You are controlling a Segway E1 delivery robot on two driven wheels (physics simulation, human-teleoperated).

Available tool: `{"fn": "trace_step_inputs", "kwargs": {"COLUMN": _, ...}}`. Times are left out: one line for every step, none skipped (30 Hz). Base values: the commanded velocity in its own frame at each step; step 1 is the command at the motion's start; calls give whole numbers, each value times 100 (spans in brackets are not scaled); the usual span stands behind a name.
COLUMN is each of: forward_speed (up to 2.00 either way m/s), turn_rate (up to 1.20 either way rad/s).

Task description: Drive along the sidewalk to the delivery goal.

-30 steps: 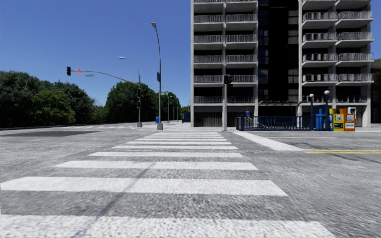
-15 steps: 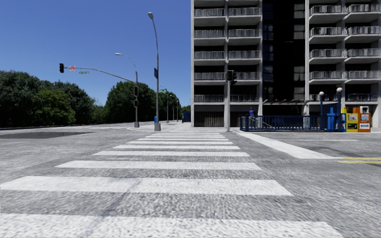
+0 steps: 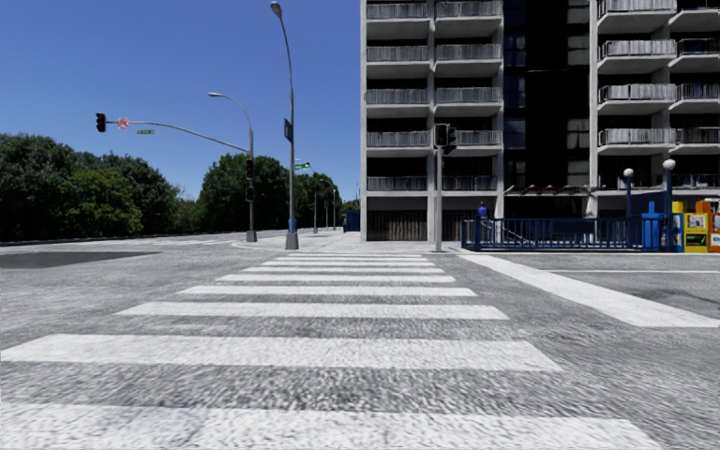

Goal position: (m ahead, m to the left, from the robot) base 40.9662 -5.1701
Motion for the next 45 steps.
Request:
{"fn": "trace_step_inputs", "kwargs": {"forward_speed": 200, "turn_rate": 0}}
{"fn": "trace_step_inputs", "kwargs": {"forward_speed": 200, "turn_rate": 0}}
{"fn": "trace_step_inputs", "kwargs": {"forward_speed": 200, "turn_rate": 0}}
{"fn": "trace_step_inputs", "kwargs": {"forward_speed": 200, "turn_rate": 0}}
{"fn": "trace_step_inputs", "kwargs": {"forward_speed": 200, "turn_rate": 0}}
{"fn": "trace_step_inputs", "kwargs": {"forward_speed": 200, "turn_rate": 0}}
{"fn": "trace_step_inputs", "kwargs": {"forward_speed": 200, "turn_rate": 0}}
{"fn": "trace_step_inputs", "kwargs": {"forward_speed": 200, "turn_rate": 0}}
{"fn": "trace_step_inputs", "kwargs": {"forward_speed": 200, "turn_rate": 0}}
{"fn": "trace_step_inputs", "kwargs": {"forward_speed": 200, "turn_rate": 0}}
{"fn": "trace_step_inputs", "kwargs": {"forward_speed": 200, "turn_rate": 0}}
{"fn": "trace_step_inputs", "kwargs": {"forward_speed": 200, "turn_rate": 0}}
{"fn": "trace_step_inputs", "kwargs": {"forward_speed": 200, "turn_rate": 0}}
{"fn": "trace_step_inputs", "kwargs": {"forward_speed": 200, "turn_rate": 0}}
{"fn": "trace_step_inputs", "kwargs": {"forward_speed": 200, "turn_rate": 0}}
{"fn": "trace_step_inputs", "kwargs": {"forward_speed": 200, "turn_rate": 0}}
{"fn": "trace_step_inputs", "kwargs": {"forward_speed": 200, "turn_rate": 0}}
{"fn": "trace_step_inputs", "kwargs": {"forward_speed": 200, "turn_rate": 0}}
{"fn": "trace_step_inputs", "kwargs": {"forward_speed": 200, "turn_rate": 0}}
{"fn": "trace_step_inputs", "kwargs": {"forward_speed": 200, "turn_rate": 0}}
{"fn": "trace_step_inputs", "kwargs": {"forward_speed": 200, "turn_rate": 0}}
{"fn": "trace_step_inputs", "kwargs": {"forward_speed": 200, "turn_rate": 0}}
{"fn": "trace_step_inputs", "kwargs": {"forward_speed": 200, "turn_rate": 0}}
{"fn": "trace_step_inputs", "kwargs": {"forward_speed": 200, "turn_rate": 0}}
{"fn": "trace_step_inputs", "kwargs": {"forward_speed": 200, "turn_rate": 0}}
{"fn": "trace_step_inputs", "kwargs": {"forward_speed": 200, "turn_rate": 0}}
{"fn": "trace_step_inputs", "kwargs": {"forward_speed": 200, "turn_rate": 0}}
{"fn": "trace_step_inputs", "kwargs": {"forward_speed": 200, "turn_rate": 0}}
{"fn": "trace_step_inputs", "kwargs": {"forward_speed": 200, "turn_rate": 0}}
{"fn": "trace_step_inputs", "kwargs": {"forward_speed": 200, "turn_rate": 0}}
{"fn": "trace_step_inputs", "kwargs": {"forward_speed": 200, "turn_rate": 0}}
{"fn": "trace_step_inputs", "kwargs": {"forward_speed": 200, "turn_rate": 0}}
{"fn": "trace_step_inputs", "kwargs": {"forward_speed": 200, "turn_rate": 0}}
{"fn": "trace_step_inputs", "kwargs": {"forward_speed": 200, "turn_rate": 0}}
{"fn": "trace_step_inputs", "kwargs": {"forward_speed": 200, "turn_rate": 0}}
{"fn": "trace_step_inputs", "kwargs": {"forward_speed": 200, "turn_rate": 0}}
{"fn": "trace_step_inputs", "kwargs": {"forward_speed": 200, "turn_rate": 0}}
{"fn": "trace_step_inputs", "kwargs": {"forward_speed": 200, "turn_rate": 0}}
{"fn": "trace_step_inputs", "kwargs": {"forward_speed": 200, "turn_rate": 0}}
{"fn": "trace_step_inputs", "kwargs": {"forward_speed": 200, "turn_rate": 0}}
{"fn": "trace_step_inputs", "kwargs": {"forward_speed": 200, "turn_rate": 0}}
{"fn": "trace_step_inputs", "kwargs": {"forward_speed": 200, "turn_rate": 0}}
{"fn": "trace_step_inputs", "kwargs": {"forward_speed": 200, "turn_rate": 0}}
{"fn": "trace_step_inputs", "kwargs": {"forward_speed": 200, "turn_rate": 0}}
{"fn": "trace_step_inputs", "kwargs": {"forward_speed": 200, "turn_rate": 0}}
